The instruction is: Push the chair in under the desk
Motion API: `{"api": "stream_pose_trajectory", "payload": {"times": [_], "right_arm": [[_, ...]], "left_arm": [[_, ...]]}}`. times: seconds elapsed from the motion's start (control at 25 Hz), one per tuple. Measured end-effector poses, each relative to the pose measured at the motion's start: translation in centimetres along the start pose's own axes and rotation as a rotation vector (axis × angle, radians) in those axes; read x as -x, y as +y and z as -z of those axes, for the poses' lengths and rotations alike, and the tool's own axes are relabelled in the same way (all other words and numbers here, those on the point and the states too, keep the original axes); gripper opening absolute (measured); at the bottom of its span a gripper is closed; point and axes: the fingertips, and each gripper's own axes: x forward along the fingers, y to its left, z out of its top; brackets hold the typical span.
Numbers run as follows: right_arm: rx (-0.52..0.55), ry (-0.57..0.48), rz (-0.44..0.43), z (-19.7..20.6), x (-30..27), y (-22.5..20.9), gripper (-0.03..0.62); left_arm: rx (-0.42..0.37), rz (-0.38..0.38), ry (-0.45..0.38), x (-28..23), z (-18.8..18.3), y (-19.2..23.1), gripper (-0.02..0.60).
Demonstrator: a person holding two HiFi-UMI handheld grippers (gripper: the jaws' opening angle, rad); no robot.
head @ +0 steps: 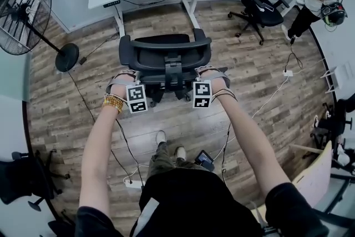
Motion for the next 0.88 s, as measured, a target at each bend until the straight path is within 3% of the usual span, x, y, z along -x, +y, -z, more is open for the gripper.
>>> {"api": "stream_pose_trajectory", "payload": {"times": [0.88], "right_arm": [[-0.003, 0.002, 0.011, -0.3, -3.6, -5.2, 0.041]], "left_arm": [[0.0, -0.001, -0.001, -3.1, 2.8, 4.6, 0.054]]}}
